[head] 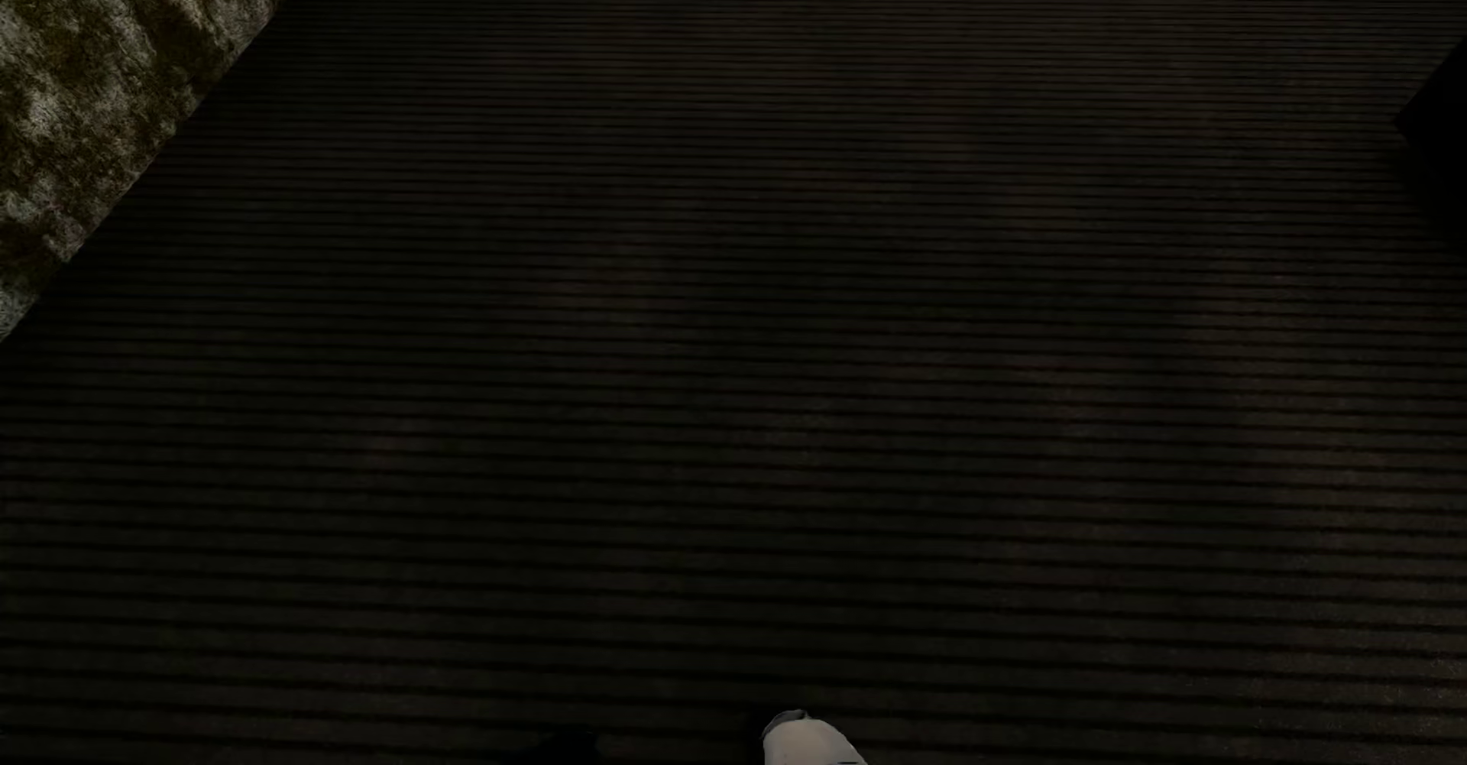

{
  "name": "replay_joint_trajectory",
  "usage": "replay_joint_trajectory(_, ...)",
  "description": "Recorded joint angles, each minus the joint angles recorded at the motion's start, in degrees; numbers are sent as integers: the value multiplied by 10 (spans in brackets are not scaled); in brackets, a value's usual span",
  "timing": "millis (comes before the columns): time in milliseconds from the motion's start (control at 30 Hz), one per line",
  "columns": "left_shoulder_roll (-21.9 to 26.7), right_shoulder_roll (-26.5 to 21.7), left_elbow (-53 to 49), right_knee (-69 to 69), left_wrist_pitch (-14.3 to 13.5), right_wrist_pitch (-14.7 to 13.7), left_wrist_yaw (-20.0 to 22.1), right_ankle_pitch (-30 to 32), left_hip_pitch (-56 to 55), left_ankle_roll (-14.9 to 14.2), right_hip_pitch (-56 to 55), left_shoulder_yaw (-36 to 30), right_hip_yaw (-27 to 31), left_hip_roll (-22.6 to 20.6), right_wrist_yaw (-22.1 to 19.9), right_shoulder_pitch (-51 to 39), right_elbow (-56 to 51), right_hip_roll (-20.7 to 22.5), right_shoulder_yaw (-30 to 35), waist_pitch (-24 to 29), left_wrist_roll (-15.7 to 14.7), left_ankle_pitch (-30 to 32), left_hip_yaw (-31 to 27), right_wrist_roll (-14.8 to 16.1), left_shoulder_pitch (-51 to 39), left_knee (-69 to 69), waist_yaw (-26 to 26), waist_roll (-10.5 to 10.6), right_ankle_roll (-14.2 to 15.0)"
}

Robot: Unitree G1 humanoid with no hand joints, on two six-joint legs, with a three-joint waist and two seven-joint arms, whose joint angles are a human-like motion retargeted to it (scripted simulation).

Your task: Head to the fabric sofa

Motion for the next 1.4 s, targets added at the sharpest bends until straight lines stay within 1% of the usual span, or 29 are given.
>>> replay_joint_trajectory(100, 3, 6, 2, -51, 0, 0, 0, -72, 33, 0, -9, -9, 0, 0, 0, 15, 49, -9, 16, -17, 0, -40, 0, 0, -7, -4, -12, -3, 0)
replay_joint_trajectory(133, -1, 6, 9, -41, 0, 0, 0, -57, 44, 0, -15, -5, 0, 4, 0, 17, 64, -10, 18, -23, 0, -36, 0, 0, -5, -2, -16, 0, 0)
replay_joint_trajectory(167, -6, 5, 20, -31, 0, 0, 0, -10, 53, 0, -26, 6, 0, 11, 0, 18, 80, -8, 18, -32, 0, -15, 0, 0, 2, 0, -19, 7, 0)
replay_joint_trajectory(200, -13, 2, 38, -16, 0, 0, 0, 49, 59, 0, -40, 21, 0, 20, 0, 16, 96, -3, 18, -44, 0, 27, 0, 0, 13, 4, -20, 18, 0)
replay_joint_trajectory(233, -20, -2, 64, 5, 0, 0, 0, 91, 66, 0, -48, 32, 0, 30, 0, 11, 111, 5, 16, -55, 0, 90, 0, 0, 26, 11, -19, 31, 0)
replay_joint_trajectory(267, -24, -9, 91, 21, 0, 0, 0, 107, 71, 0, -43, 34, 0, 42, 0, 4, 120, 20, 15, -63, 0, 176, 0, 0, 39, 27, -18, 44, 0)
replay_joint_trajectory(333, -12, -23, 119, 22, 0, 0, 0, 84, 39, 0, 4, -8, 0, 61, 0, -14, 109, 51, 5, -71, 0, 385, 0, 0, 58, 115, -13, 59, 0)
replay_joint_trajectory(367, -1, -27, 120, 16, 0, 0, 0, 61, -1, 0, 32, -33, 0, 66, 0, -25, 91, 60, -6, -69, 0, 464, 0, 0, 61, 186, -7, 61, 0)
replay_joint_trajectory(400, 7, -32, 122, 11, 0, 0, 0, 37, -49, 0, 61, -46, 0, 73, 0, -38, 70, 71, -16, -64, 0, 502, 0, 0, 63, 264, 6, 65, 0)
replay_joint_trajectory(433, 9, -39, 130, 5, 0, 0, 0, 13, -97, 0, 91, -42, 0, 77, 0, -55, 48, 83, -22, -56, 0, 491, 0, 0, 65, 341, 26, 69, 0)
replay_joint_trajectory(500, 3, -53, 162, -16, 0, 0, 0, -33, -187, 0, 159, 3, 0, 75, 0, -96, 13, 104, -26, -42, 0, 378, 0, 0, 75, 450, 80, 69, 0)
replay_joint_trajectory(533, 0, -56, 179, -28, 0, 0, 0, -56, -224, 0, 195, 31, 0, 69, 0, -119, 3, 110, -31, -37, 0, 323, 0, 0, 84, 462, 108, 65, 0)
replay_joint_trajectory(567, -1, -55, 192, -40, 0, 0, 0, -78, -255, 0, 231, 49, 0, 60, 0, -142, -4, 110, -42, -33, 0, 290, 0, 0, 94, 440, 134, 59, 0)
replay_joint_trajectory(600, 1, -51, 199, -51, 0, 0, 0, -98, -281, 0, 265, 55, 0, 49, 0, -165, -13, 105, -55, -30, 0, 283, 0, 0, 103, 389, 158, 50, 0)
replay_joint_trajectory(667, 10, -43, 199, -71, 0, 0, 0, -133, -317, 0, 322, 42, 0, 33, 0, -200, -44, 90, -78, -25, 0, 322, 0, 0, 119, 236, 191, 34, 0)
replay_joint_trajectory(767, 15, -39, 191, -96, 0, 0, 0, -190, -338, 0, 399, 27, 0, 38, 0, -208, -131, 70, -98, -31, 0, 399, 0, 0, 139, 16, 214, 28, 0)
replay_joint_trajectory(833, 12, -36, 192, -97, 0, 0, 0, -218, -338, 0, 439, 40, 0, 48, 0, -189, -179, 57, -104, -35, 0, 430, 0, 0, 147, -46, 227, 29, 0)
replay_joint_trajectory(900, 11, -27, 194, -82, 0, 0, 0, -217, -345, 0, 458, 62, 0, 42, 0, -164, -183, 42, -93, -39, 0, 410, 0, 0, 150, -26, 235, 19, 0)
replay_joint_trajectory(967, 13, -12, 205, -50, 0, 0, 0, -181, -359, 0, 467, 52, 0, 16, 0, -138, -122, 20, -58, -50, 0, 461, 0, 0, 141, 25, 226, -3, 0)
replay_joint_trajectory(1000, 15, -3, 212, -22, 0, 0, 0, -144, -353, 0, 468, 35, 0, 2, 0, -125, -64, 8, -35, -53, 0, 458, 0, 0, 131, 49, 216, -17, 0)
replay_joint_trajectory(1033, 17, 5, 216, 22, 0, 0, 0, -90, -334, 0, 458, 18, 0, -4, 0, -115, 2, -3, -8, -52, 0, 437, 0, 0, 116, 66, 210, -27, 0)
replay_joint_trajectory(1100, 21, 2, 200, 170, 0, 0, 0, 42, -279, 0, 377, 8, 0, -6, 0, -100, 97, -28, 85, -45, 0, 379, 0, 0, 83, 71, 197, -39, 0)
replay_joint_trajectory(1133, 26, -9, 180, 264, 0, 0, 0, 87, -254, 0, 317, 13, 0, -12, 0, -90, 105, -38, 129, -39, 0, 346, 0, 0, 69, 70, 185, -45, 0)
replay_joint_trajectory(1167, 33, -21, 157, 356, 0, 0, 0, 93, -229, 0, 258, 22, 0, -17, 0, -75, 93, -41, 146, -33, 0, 312, 0, 0, 58, 68, 168, -48, 0)
replay_joint_trajectory(1233, 45, -38, 115, 472, 0, 0, 0, 26, -172, 0, 157, 60, 0, -18, 0, -40, 58, -20, 106, -23, 0, 250, 0, 0, 38, 60, 124, -47, 0)
replay_joint_trajectory(1267, 50, -40, 98, 477, 0, 0, 0, -5, -142, 0, 117, 92, 0, -15, 0, -24, 42, -6, 66, -18, 0, 224, 0, 0, 27, 54, 100, -46, 0)
replay_joint_trajectory(1300, 54, -40, 78, 445, 0, 0, 0, -19, -112, 0, 84, 128, 0, -12, 0, -12, 29, 4, 27, -14, 0, 201, 0, 0, 16, 47, 76, -47, 0)
replay_joint_trajectory(1333, 58, -38, 56, 381, 0, 0, 0, -10, -83, 0, 58, 163, 0, -9, 0, -5, 18, 11, -4, -12, 0, 181, 0, 0, 6, 41, 51, -48, 0)
replay_joint_trajectory(1400, 63, -30, 12, 182, 0, 0, 0, 36, -36, 0, 29, 218, 0, -2, 0, 4, 8, 13, -42, -14, 0, 139, 0, 0, -20, 27, 11, -47, 0)
